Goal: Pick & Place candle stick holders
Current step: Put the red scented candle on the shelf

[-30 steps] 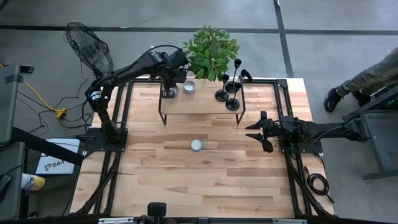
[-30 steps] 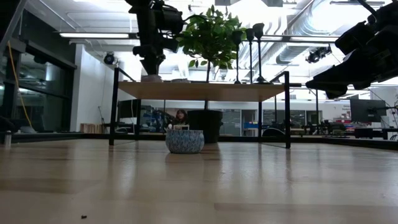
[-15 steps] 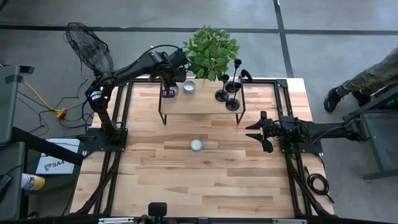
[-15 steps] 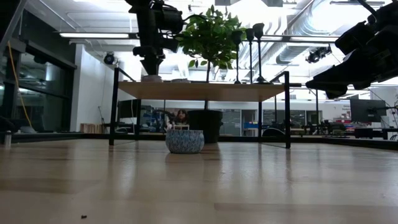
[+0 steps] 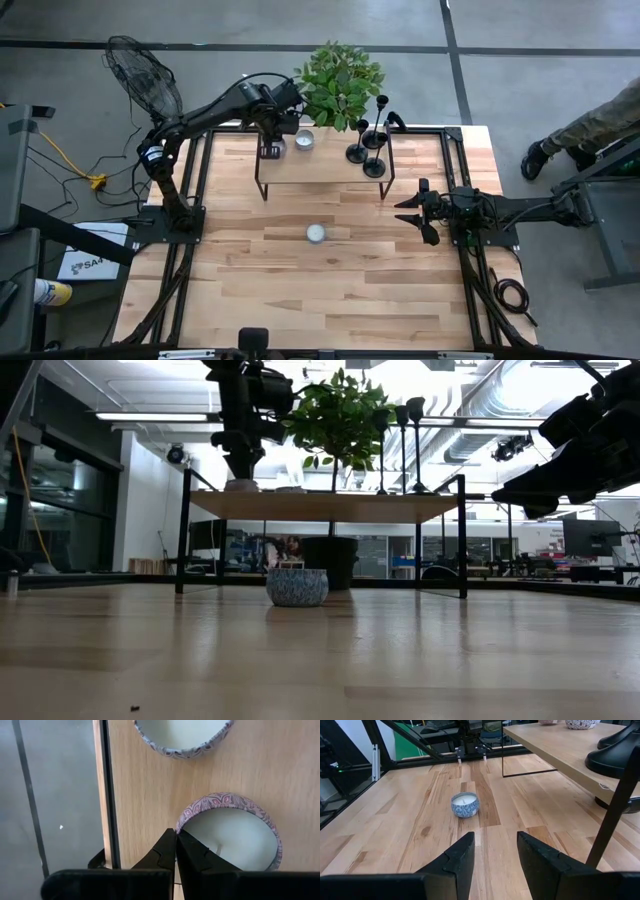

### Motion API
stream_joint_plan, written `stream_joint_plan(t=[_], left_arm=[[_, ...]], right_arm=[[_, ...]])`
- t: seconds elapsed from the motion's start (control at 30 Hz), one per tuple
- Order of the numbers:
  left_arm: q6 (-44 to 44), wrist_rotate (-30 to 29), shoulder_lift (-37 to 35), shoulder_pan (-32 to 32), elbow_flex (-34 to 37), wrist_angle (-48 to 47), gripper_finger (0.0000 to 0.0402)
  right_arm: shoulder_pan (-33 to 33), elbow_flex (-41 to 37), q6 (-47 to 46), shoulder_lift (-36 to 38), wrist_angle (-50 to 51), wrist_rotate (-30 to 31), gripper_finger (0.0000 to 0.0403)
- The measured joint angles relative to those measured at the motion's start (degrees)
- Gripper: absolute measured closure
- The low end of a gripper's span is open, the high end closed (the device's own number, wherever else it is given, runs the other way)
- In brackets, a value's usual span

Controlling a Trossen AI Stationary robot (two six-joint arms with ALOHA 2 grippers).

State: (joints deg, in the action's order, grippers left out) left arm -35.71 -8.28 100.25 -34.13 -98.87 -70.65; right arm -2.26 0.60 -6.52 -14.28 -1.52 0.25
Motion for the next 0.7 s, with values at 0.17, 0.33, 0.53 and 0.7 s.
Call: stream_joint_plan(t=[0.17,0.33,0.53,0.7], left_arm=[[0.0,1.4,0.0,0.0,0.0,-0.9,0.0401],[0.0,1.6,0.0,0.0,0.0,-1.2,0.0401],[0.0,1.8,0.0,0.0,0.0,-1.2,0.0401],[0.3,2.5,0.0,0.0,0.0,-1.2,0.0401]], right_arm=[[0.0,0.0,0.0,0.0,0.0,0.0,0.0261],[0.0,0.0,0.1,0.0,0.0,0.0,0.0261],[0.0,0.0,0.0,0.0,0.0,0.0,0.0261],[0.0,0.0,0.0,0.0,0.0,0.0,0.0261]])
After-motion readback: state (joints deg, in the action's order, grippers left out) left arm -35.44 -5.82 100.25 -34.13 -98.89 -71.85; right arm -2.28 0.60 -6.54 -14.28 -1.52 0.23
